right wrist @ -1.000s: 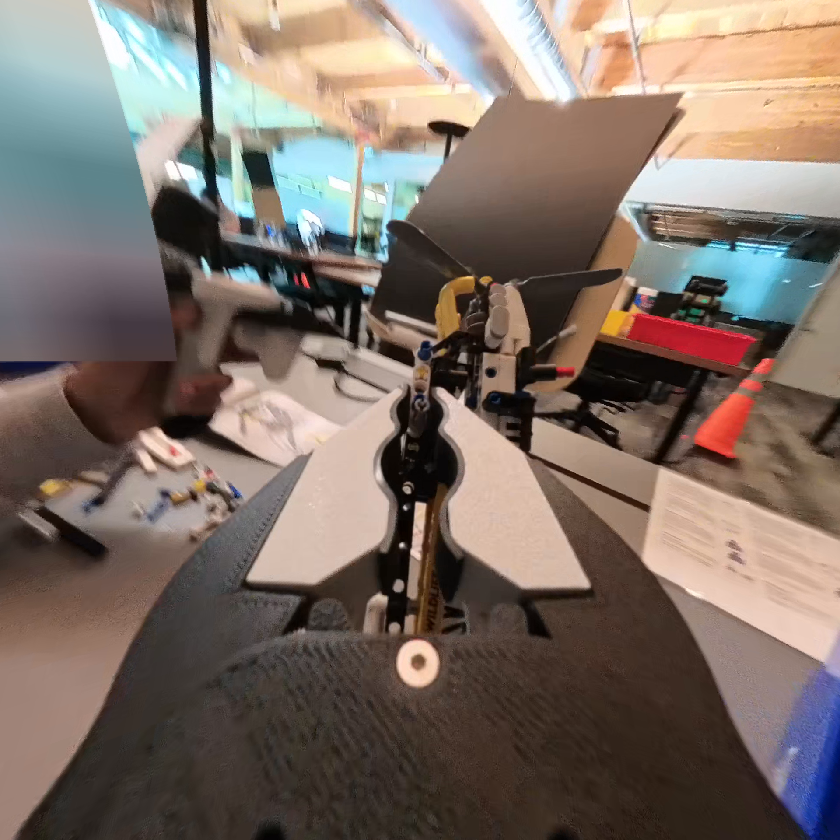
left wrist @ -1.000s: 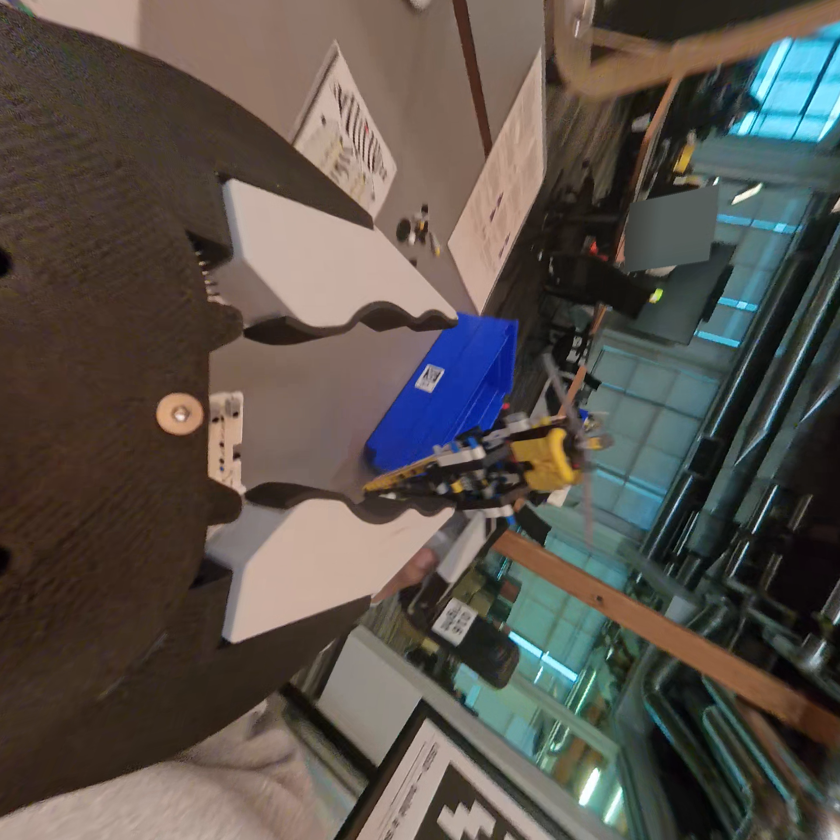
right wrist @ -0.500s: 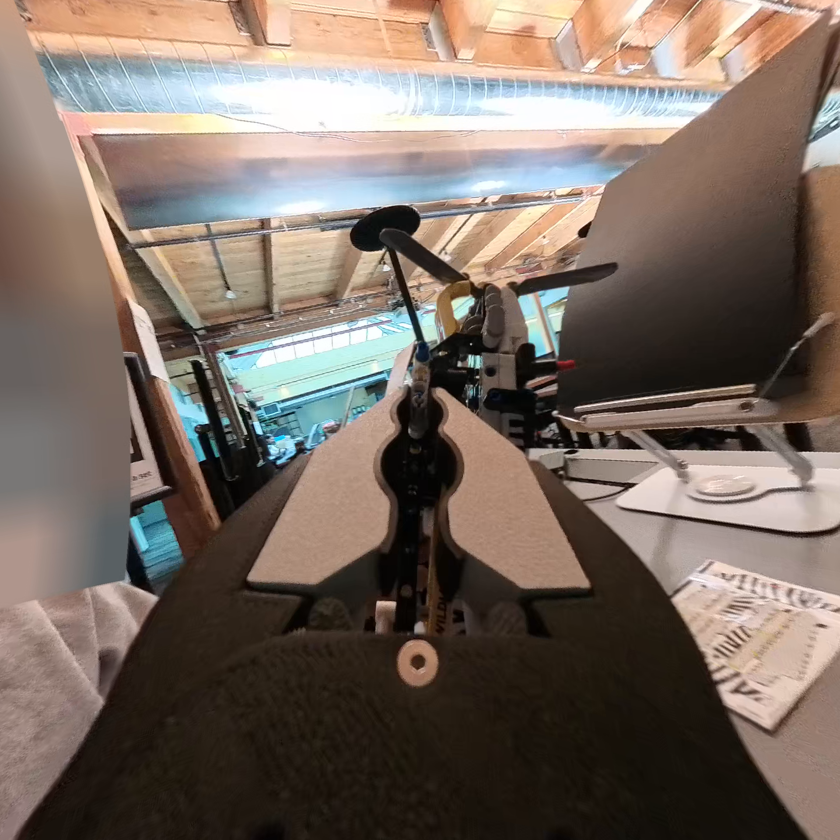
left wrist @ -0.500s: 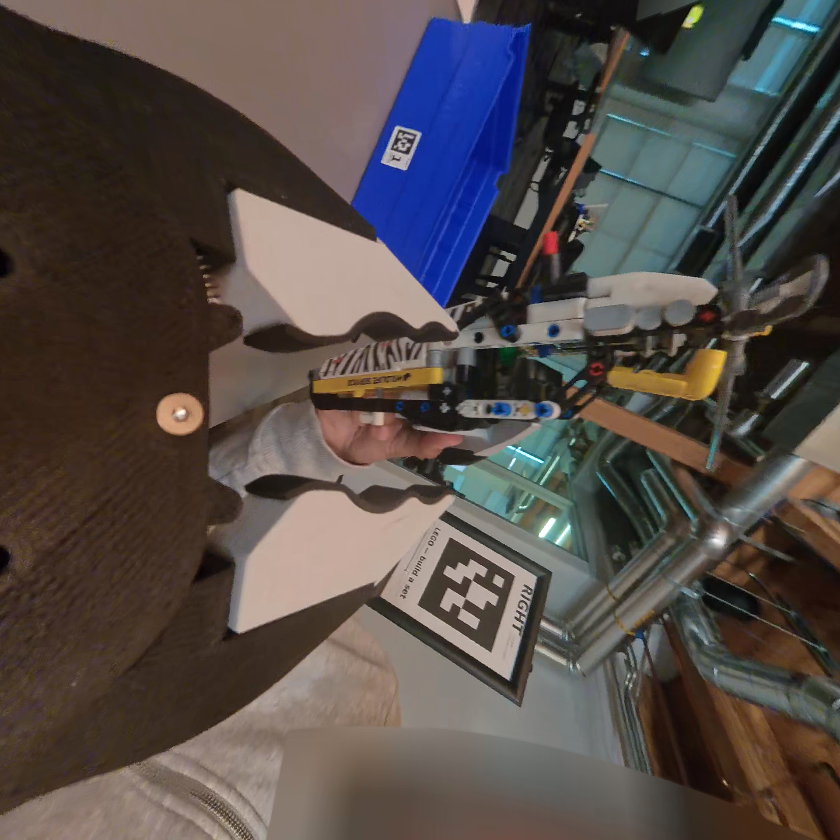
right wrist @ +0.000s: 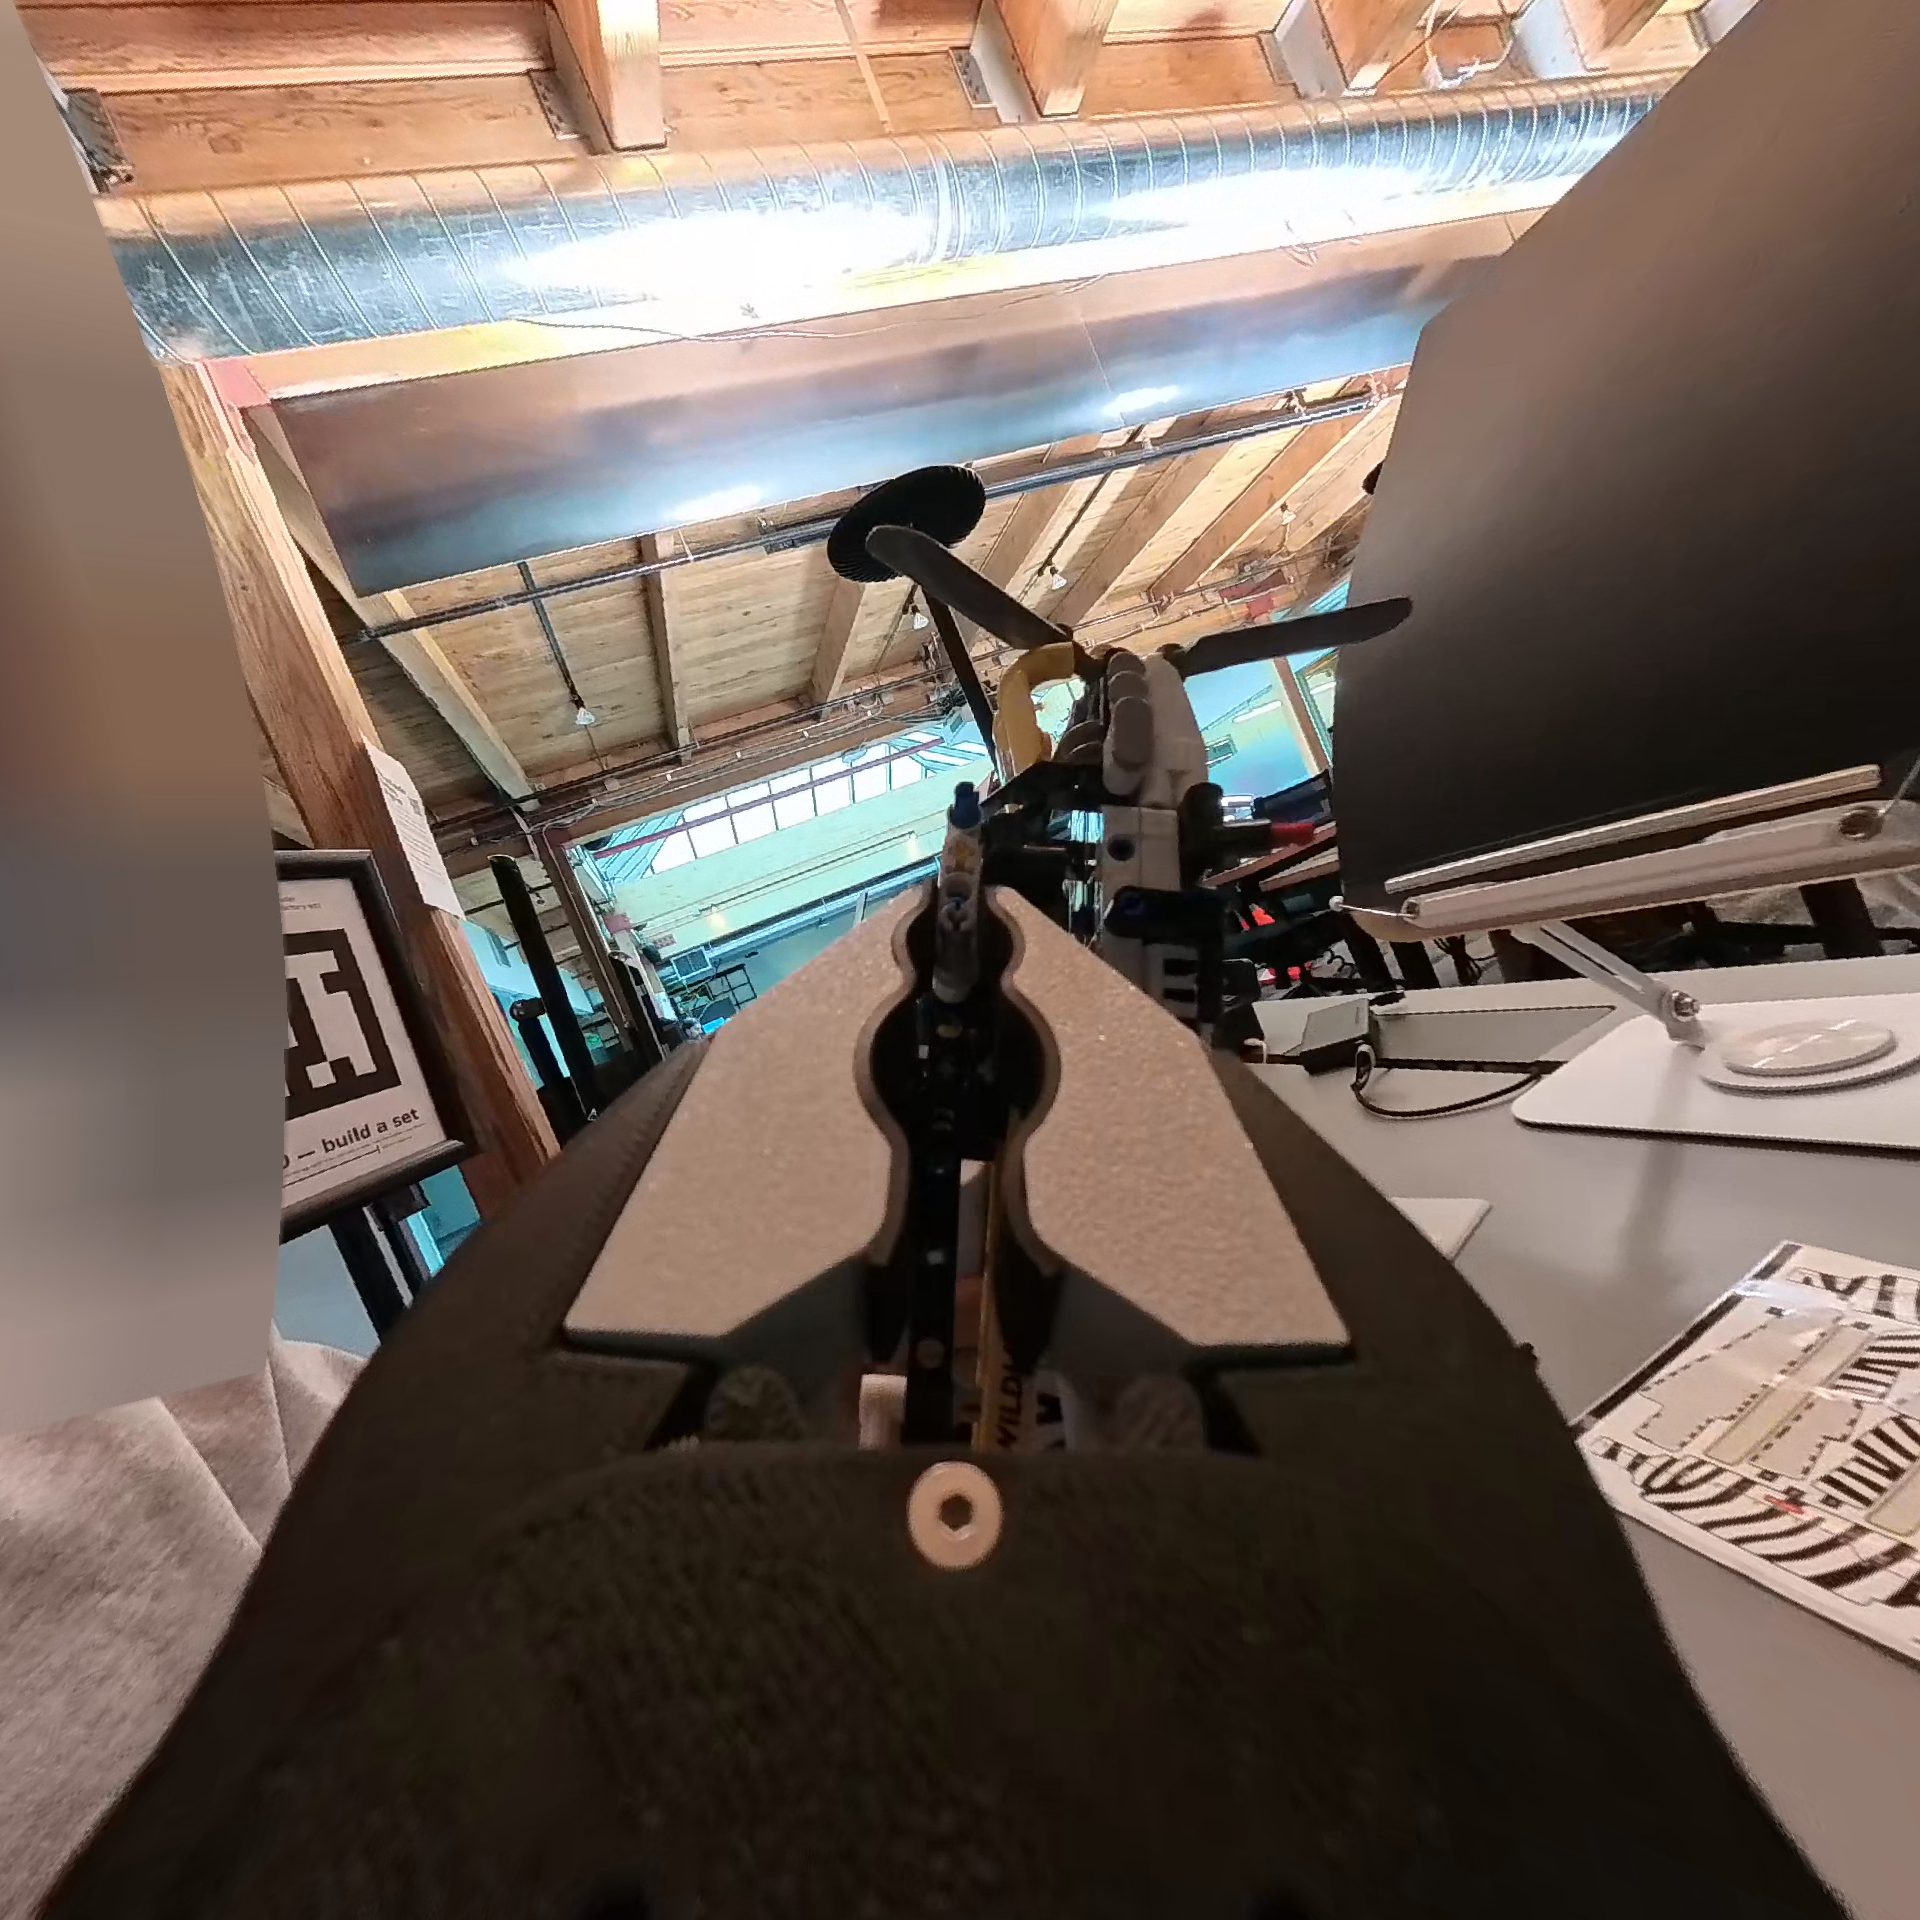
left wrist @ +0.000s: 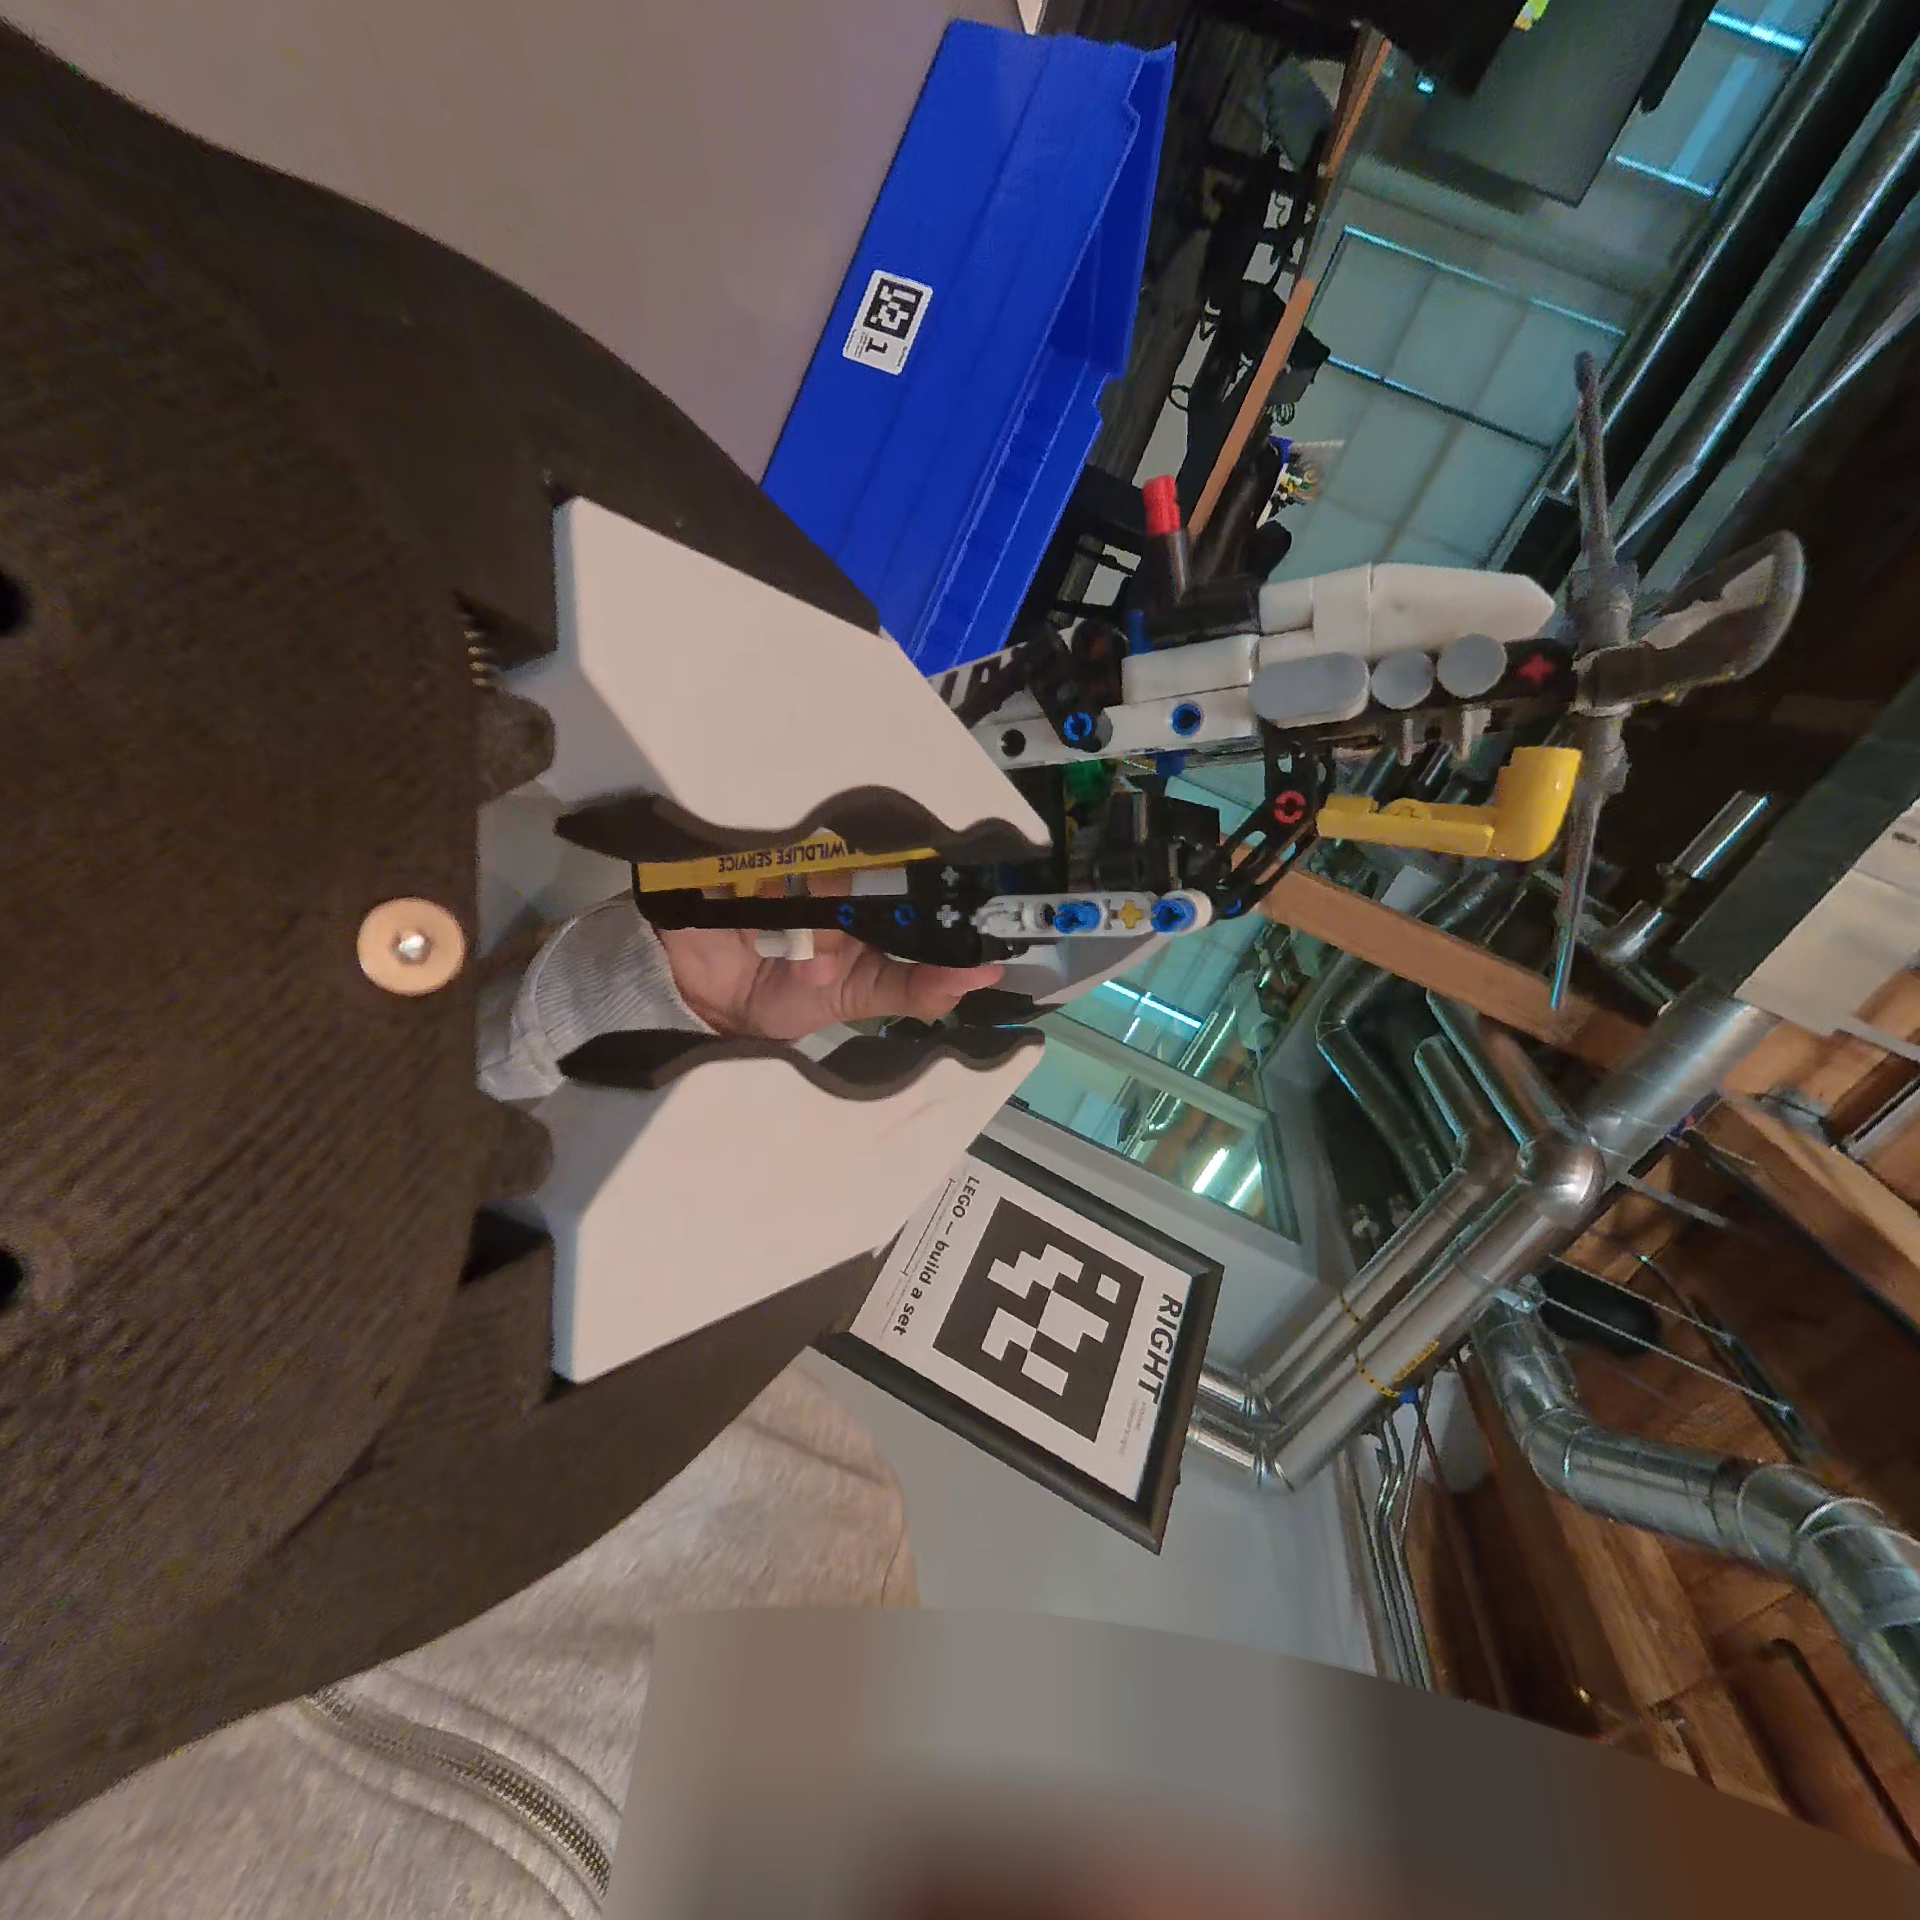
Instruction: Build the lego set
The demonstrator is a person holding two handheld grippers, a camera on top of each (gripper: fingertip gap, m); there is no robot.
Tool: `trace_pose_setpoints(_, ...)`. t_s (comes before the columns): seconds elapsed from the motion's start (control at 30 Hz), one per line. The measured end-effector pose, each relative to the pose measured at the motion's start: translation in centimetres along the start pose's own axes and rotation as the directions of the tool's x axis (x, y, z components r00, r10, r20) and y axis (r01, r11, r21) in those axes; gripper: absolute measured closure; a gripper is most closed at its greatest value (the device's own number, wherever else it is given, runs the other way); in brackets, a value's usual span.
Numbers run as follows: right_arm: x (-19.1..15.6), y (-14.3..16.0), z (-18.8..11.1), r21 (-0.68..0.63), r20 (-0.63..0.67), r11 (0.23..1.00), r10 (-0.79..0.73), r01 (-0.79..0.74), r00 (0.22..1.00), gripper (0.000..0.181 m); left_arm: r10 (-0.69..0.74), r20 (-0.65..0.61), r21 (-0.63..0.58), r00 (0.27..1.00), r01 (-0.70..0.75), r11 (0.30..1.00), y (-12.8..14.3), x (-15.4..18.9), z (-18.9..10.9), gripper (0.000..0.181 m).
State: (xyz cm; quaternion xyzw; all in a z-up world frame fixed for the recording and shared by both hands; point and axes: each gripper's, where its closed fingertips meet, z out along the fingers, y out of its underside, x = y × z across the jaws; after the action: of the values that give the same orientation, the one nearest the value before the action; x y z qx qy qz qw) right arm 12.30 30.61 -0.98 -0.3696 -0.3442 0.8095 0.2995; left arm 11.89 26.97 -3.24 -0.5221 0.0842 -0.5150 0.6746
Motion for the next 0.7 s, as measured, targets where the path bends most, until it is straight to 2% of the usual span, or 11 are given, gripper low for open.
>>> trace_pose_setpoints(0.57,0.5,1.5,0.5,-0.027,-0.008,0.999,0.020,-0.021,1.000,0.176,-0.058,0.041,0.046,0.997,0.057,0.997,-0.3,-1.2,-0.6,0.176)
trace_pose_setpoints(0.7,0.9,1.7,0.4,-0.056,-0.036,0.998,0.001,-0.003,0.999,0.176,-0.078,0.050,0.043,0.996,0.076,0.996,-0.2,-1.5,-0.8,0.177)
